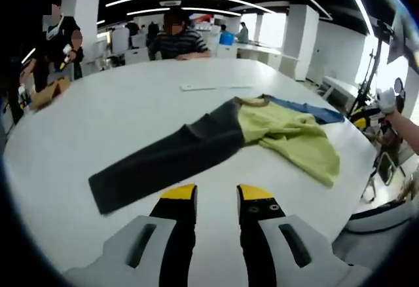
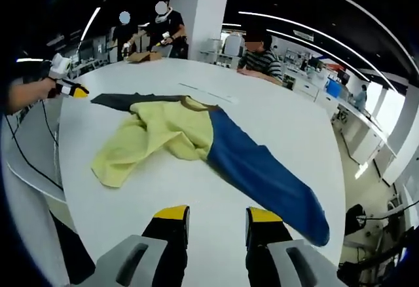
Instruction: Fold the garment on the visible template until the final outline fits inside the template.
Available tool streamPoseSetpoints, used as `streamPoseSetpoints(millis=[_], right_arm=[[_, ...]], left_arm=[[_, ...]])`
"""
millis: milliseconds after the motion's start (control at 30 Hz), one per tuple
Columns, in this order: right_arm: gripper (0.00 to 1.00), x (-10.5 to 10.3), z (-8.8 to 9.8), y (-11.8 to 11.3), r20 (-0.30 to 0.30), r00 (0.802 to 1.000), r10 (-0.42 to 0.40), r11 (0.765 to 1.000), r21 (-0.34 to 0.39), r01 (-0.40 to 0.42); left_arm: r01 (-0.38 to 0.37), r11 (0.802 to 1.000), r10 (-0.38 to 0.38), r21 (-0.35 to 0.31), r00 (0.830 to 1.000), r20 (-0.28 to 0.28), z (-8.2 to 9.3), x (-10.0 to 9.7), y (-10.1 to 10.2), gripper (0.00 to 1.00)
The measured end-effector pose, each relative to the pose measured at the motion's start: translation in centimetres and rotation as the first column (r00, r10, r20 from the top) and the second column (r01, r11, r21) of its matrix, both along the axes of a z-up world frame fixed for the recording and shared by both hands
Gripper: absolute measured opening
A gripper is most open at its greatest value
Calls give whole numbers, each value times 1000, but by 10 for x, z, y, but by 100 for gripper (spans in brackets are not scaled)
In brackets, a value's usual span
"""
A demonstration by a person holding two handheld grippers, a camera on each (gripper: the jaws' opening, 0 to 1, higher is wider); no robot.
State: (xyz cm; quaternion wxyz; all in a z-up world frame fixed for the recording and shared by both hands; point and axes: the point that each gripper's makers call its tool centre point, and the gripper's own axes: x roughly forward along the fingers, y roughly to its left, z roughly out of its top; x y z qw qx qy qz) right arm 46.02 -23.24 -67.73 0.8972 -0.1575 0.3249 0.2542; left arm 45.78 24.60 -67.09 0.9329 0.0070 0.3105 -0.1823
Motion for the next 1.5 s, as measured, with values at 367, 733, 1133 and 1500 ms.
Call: streamPoseSetpoints(millis=[367,733,1133,1500], right_arm=[[30,-13,-11,9,-10,999,30,999,23,-30],[30,-31,-27,32,-24,997,80,995,64,-78],[28,-42,-30,58,-26,992,121,987,108,-117],[28,-49,-35,79,-30,984,175,979,114,-171]], left_arm=[[68,997,-67,-37,998,16,-1,-13,-25,23],[134,988,-132,-73,991,32,-6,-25,-46,27],[207,975,-206,-83,978,12,-17,-41,-67,35],[263,959,-263,-102,965,12,-19,-52,-89,39]])
